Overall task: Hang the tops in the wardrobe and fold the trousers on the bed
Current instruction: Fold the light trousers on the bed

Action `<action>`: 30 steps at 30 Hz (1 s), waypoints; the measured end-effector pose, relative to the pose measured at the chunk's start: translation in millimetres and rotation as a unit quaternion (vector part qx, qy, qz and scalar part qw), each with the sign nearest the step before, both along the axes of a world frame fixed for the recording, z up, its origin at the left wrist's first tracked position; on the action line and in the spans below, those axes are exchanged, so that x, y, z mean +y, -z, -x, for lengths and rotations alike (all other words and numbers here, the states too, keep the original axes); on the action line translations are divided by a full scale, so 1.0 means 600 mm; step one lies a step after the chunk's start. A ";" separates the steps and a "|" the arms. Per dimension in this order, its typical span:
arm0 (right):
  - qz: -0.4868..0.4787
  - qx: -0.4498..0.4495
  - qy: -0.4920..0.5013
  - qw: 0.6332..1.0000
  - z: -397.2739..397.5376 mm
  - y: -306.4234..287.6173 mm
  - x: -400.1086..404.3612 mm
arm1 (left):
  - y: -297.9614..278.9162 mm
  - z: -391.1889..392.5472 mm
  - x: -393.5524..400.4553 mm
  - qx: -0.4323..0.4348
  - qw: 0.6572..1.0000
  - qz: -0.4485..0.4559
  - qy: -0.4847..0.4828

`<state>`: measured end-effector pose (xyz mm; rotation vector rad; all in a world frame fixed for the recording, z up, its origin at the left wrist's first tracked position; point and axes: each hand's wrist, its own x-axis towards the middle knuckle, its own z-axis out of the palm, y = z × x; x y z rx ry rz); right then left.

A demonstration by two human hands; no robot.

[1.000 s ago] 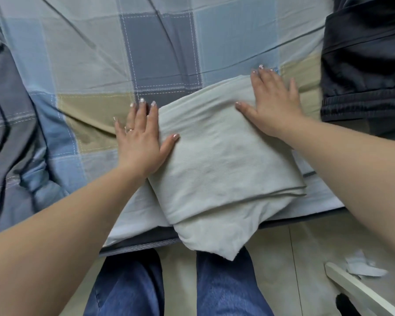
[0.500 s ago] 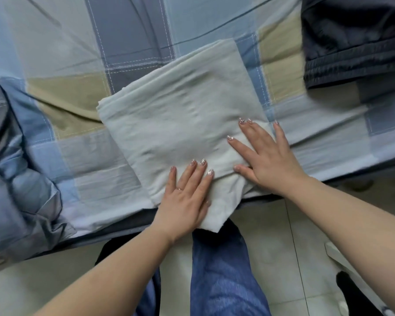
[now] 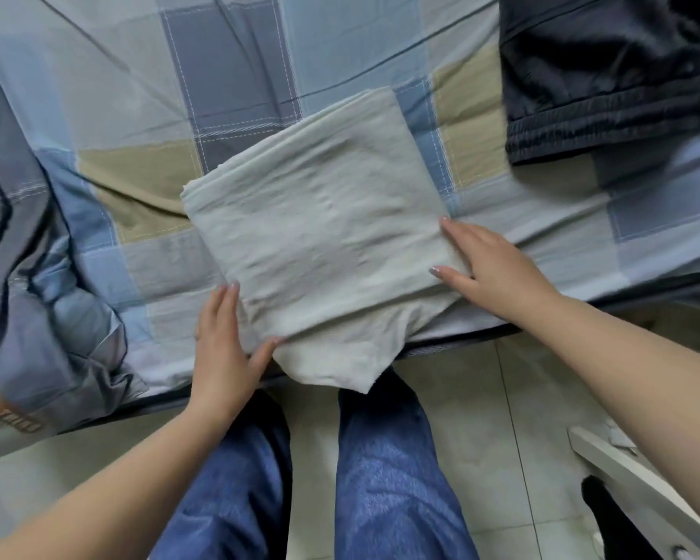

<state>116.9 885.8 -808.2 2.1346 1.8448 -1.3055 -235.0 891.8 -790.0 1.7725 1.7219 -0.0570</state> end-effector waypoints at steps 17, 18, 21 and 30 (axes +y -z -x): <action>0.276 0.323 0.401 0.811 0.068 0.022 0.097 | 0.028 -0.003 0.115 -0.293 0.799 0.279 -0.445; 0.313 0.344 0.404 0.787 0.077 0.012 0.091 | 0.023 0.005 0.119 -0.292 0.802 0.278 -0.440; 0.340 0.405 0.450 0.719 0.113 -0.020 0.054 | -0.002 0.034 0.135 -0.304 0.817 0.273 -0.408; 0.201 0.460 0.595 0.628 0.196 -0.229 -0.076 | -0.183 0.056 0.185 -0.343 0.865 0.294 -0.220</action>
